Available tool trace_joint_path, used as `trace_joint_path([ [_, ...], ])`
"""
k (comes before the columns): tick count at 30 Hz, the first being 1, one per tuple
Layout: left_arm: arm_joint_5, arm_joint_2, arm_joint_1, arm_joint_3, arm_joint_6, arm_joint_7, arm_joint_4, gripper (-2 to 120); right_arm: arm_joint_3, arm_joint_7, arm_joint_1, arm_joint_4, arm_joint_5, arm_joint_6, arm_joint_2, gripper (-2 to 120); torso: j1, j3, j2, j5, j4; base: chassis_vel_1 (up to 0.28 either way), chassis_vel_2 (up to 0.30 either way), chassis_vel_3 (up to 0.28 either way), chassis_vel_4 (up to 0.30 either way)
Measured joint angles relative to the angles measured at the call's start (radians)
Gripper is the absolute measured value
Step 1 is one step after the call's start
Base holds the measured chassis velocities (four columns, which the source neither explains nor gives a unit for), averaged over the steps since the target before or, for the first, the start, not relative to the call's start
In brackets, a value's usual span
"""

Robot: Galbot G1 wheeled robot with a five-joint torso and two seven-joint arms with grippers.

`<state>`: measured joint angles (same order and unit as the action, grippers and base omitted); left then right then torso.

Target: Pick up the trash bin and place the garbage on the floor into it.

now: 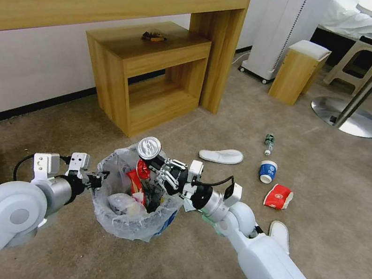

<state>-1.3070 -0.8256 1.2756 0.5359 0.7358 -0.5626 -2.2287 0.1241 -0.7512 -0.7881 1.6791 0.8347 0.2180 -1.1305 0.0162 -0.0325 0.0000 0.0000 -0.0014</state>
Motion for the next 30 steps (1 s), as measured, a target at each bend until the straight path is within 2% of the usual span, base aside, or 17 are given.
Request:
trace_joint_path([
  [1,0.0,0.0,0.0,0.0,0.0,0.0,0.0,0,0.0,0.0,0.0,0.0,0.0,0.0,0.0,22,0.0,0.0,0.0,0.0,0.0,0.0,0.0,0.0,0.0],
  [3,0.0,0.001,0.0,0.0,0.0,0.0,0.0,0,-0.002,-0.007,-0.003,0.0,0.001,-0.003,0.003,33,0.0,0.0,0.0,0.0,0.0,0.0,0.0,0.0,0.0],
  [5,0.0,0.002,0.0,0.001,0.0,0.001,0.0,0,-0.002,-0.009,-0.004,0.0,0.001,-0.004,0.004,37,0.0,0.0,0.0,0.0,0.0,0.0,0.0,0.0,0.0],
  [7,-0.001,0.004,0.0,0.003,-0.001,0.004,-0.001,0,-0.005,-0.01,-0.006,0.0,0.002,-0.006,0.005,48,0.0,0.0,0.0,0.0,0.0,0.0,0.0,0.0,0.0],
  [8,-0.001,0.004,0.0,0.003,-0.001,0.004,-0.001,0,-0.005,-0.01,-0.006,0.0,0.002,-0.006,0.005,48,0.0,0.0,0.0,0.0,0.0,0.0,0.0,0.0,0.0],
  [11,-0.001,0.002,0.002,0.004,-0.001,0.004,-0.003,0,-0.005,-0.01,-0.006,0.002,0.004,-0.007,0.004,62,0.0,0.0,0.0,0.0,0.0,0.0,0.0,0.0,0.0],
  [15,-0.001,-0.001,0.003,0.004,-0.001,0.004,-0.003,0,-0.005,-0.01,-0.006,0.002,0.004,-0.007,0.003,70,0.0,0.0,0.0,0.0,0.0,0.0,0.0,0.0,0.0],
  [18,-0.002,-0.001,0.005,0.008,-0.002,0.001,-0.004,0,-0.008,-0.008,-0.006,0.005,0.006,-0.01,0.003,89,0.0,0.0,0.0,0.0,0.0001,0.0,0.0,0.0,0.0],
  [19,-0.002,-0.001,0.005,0.008,-0.002,0.001,-0.004,0,-0.008,-0.008,-0.006,0.005,0.006,-0.01,0.003,89,0.0,0.0,0.0,0.0,0.0001,0.0,0.0,0.0,0.0],
  [22,-0.002,-0.002,0.007,0.012,-0.002,0.0,-0.007,0,-0.013,-0.005,-0.007,0.008,0.011,-0.01,0.003,99,0.0,0.0,0.0,0.0,0.0,0.0,0.0,0.0,0.0],
  [30,-0.002,-0.004,0.012,0.013,-0.003,-0.002,-0.008,0,-0.018,0.0,-0.01,0.014,0.014,-0.01,0.005,100,0.0,0.0,0.0,0.0,0.0,0.0,0.0,0.0,0.0],
])
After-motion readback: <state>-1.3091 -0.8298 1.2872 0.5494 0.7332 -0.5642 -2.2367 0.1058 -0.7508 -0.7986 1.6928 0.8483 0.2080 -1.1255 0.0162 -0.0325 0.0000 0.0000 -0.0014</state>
